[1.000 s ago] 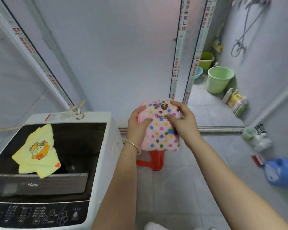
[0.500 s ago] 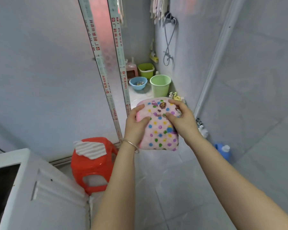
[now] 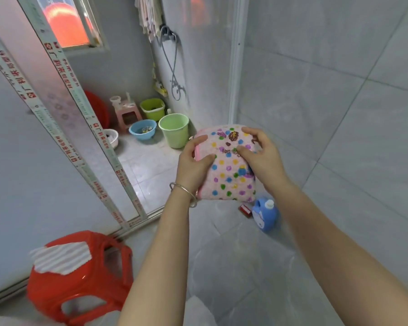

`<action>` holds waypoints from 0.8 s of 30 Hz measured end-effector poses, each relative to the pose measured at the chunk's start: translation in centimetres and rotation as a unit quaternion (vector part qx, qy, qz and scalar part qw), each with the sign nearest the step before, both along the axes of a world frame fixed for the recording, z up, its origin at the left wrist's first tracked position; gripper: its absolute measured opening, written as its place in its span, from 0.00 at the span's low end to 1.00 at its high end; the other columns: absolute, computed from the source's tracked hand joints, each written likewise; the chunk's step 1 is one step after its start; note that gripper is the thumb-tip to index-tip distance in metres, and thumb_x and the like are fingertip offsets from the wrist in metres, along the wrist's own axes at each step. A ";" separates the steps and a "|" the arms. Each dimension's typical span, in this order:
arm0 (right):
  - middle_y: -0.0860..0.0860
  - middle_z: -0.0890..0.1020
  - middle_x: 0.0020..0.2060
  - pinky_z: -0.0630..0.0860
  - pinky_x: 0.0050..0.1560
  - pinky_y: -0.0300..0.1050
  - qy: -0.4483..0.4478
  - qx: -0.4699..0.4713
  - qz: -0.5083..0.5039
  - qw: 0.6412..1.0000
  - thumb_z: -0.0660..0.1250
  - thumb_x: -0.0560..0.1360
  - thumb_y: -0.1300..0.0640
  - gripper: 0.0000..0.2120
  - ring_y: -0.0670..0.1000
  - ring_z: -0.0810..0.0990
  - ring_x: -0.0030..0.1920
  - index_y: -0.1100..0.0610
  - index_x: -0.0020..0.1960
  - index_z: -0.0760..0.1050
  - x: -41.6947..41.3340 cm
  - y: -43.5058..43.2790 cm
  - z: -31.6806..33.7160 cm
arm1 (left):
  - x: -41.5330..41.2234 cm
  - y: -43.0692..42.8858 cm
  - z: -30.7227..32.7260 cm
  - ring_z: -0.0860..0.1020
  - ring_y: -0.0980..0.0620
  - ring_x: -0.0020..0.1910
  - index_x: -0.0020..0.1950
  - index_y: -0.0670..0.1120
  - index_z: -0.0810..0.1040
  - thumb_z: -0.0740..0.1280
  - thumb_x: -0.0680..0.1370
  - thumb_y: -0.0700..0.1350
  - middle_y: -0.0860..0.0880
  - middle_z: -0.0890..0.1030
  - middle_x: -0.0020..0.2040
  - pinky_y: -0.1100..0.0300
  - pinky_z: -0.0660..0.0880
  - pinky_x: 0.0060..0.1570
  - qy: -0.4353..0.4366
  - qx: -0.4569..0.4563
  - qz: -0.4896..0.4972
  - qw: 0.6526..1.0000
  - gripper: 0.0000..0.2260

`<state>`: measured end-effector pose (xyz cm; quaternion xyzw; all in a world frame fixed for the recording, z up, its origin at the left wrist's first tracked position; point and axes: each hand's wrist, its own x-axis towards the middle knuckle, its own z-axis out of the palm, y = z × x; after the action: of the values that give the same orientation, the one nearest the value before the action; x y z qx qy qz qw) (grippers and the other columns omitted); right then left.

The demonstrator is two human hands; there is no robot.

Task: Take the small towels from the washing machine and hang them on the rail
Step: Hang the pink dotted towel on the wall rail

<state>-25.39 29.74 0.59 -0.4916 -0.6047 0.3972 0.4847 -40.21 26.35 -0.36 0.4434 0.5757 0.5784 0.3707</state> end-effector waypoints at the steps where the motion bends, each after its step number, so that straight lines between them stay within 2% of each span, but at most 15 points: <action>1: 0.43 0.75 0.51 0.69 0.37 0.20 0.001 0.003 -0.011 1.000 0.67 0.72 0.63 0.18 0.29 0.71 0.45 0.51 0.60 0.73 0.6 0.6 0.1 | 0.5 0.9 0.1 0.72 0.46 0.63 0.56 0.50 0.74 0.67 0.70 0.34 0.47 0.73 0.63 0.47 0.72 0.64 0.000 0.002 -0.012 1.000 0.18; 4: 0.45 0.74 0.52 0.72 0.40 0.22 -0.001 0.009 -0.043 0.999 0.68 0.72 0.62 0.18 0.33 0.73 0.46 0.51 0.60 0.73 1.9 2.3 0.2 | 1.7 3.6 0.2 0.72 0.49 0.62 0.58 0.48 0.74 0.68 0.70 0.34 0.50 0.72 0.61 0.52 0.72 0.63 -0.001 0.007 -0.044 0.999 0.19; 6: 0.43 0.74 0.50 0.75 0.47 0.30 -0.004 0.012 -0.069 0.998 0.68 0.72 0.62 0.18 0.37 0.74 0.49 0.51 0.60 0.73 2.7 3.6 0.3 | 2.3 5.7 0.5 0.71 0.52 0.60 0.60 0.46 0.74 0.67 0.70 0.33 0.51 0.71 0.59 0.61 0.73 0.58 -0.003 0.018 -0.065 0.998 0.19; 7: 0.42 0.74 0.50 0.75 0.48 0.32 -0.003 0.016 -0.082 0.997 0.68 0.72 0.61 0.17 0.36 0.74 0.49 0.51 0.59 0.73 3.1 4.4 0.5 | 2.6 6.7 0.7 0.71 0.53 0.58 0.60 0.45 0.74 0.67 0.70 0.32 0.51 0.72 0.58 0.66 0.73 0.54 0.001 0.023 -0.076 0.997 0.20; 9: 0.42 0.75 0.50 0.75 0.45 0.30 0.002 0.028 -0.107 0.994 0.68 0.72 0.61 0.15 0.30 0.73 0.46 0.51 0.57 0.73 3.6 6.1 0.8 | 3.0 9.1 1.1 0.72 0.53 0.56 0.60 0.45 0.74 0.67 0.70 0.33 0.51 0.72 0.57 0.69 0.73 0.50 0.022 0.031 -0.101 0.994 0.19; 14: 0.42 0.75 0.50 0.73 0.50 0.37 0.014 0.051 -0.176 0.983 0.69 0.71 0.58 0.12 0.35 0.73 0.47 0.50 0.54 0.73 3.9 11.1 2.2 | 3.2 15.5 2.8 0.73 0.50 0.58 0.58 0.46 0.74 0.67 0.71 0.32 0.49 0.73 0.58 0.56 0.74 0.58 0.036 0.059 -0.172 0.983 0.19; 16: 0.42 0.75 0.50 0.73 0.49 0.37 0.012 0.066 -0.195 0.979 0.70 0.71 0.58 0.12 0.33 0.73 0.47 0.50 0.53 0.73 3.7 13.0 2.8 | 3.1 18.1 3.4 0.73 0.49 0.58 0.58 0.45 0.74 0.67 0.70 0.31 0.49 0.73 0.57 0.53 0.74 0.61 0.040 0.077 -0.189 0.978 0.19; 18: 0.43 0.76 0.50 0.74 0.44 0.33 0.012 0.077 -0.211 0.974 0.70 0.71 0.58 0.12 0.28 0.73 0.42 0.49 0.52 0.73 3.5 14.7 3.2 | 2.8 20.5 3.9 0.74 0.48 0.59 0.56 0.47 0.74 0.67 0.70 0.31 0.50 0.73 0.56 0.51 0.74 0.61 0.041 0.088 -0.208 0.973 0.18; 22: 0.40 0.74 0.46 0.73 0.38 0.28 0.019 0.090 -0.243 0.966 0.70 0.72 0.58 0.12 0.31 0.75 0.38 0.50 0.52 0.72 3.2 17.0 4.2 | 2.7 24.7 5.0 0.74 0.49 0.59 0.58 0.45 0.74 0.68 0.70 0.32 0.51 0.73 0.57 0.52 0.75 0.60 0.036 0.101 -0.250 0.962 0.19; 24: 0.39 0.73 0.44 0.71 0.33 0.24 0.024 0.098 -0.262 0.960 0.70 0.72 0.59 0.12 0.28 0.74 0.34 0.52 0.53 0.71 3.1 18.1 4.7 | 2.9 26.5 5.7 0.75 0.51 0.57 0.58 0.45 0.75 0.68 0.70 0.31 0.51 0.73 0.56 0.56 0.76 0.57 0.035 0.103 -0.275 0.955 0.19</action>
<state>-22.30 47.85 5.27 -0.5730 -0.4789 0.2066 0.6322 -37.29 52.85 5.32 0.6405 0.3808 0.4945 0.4475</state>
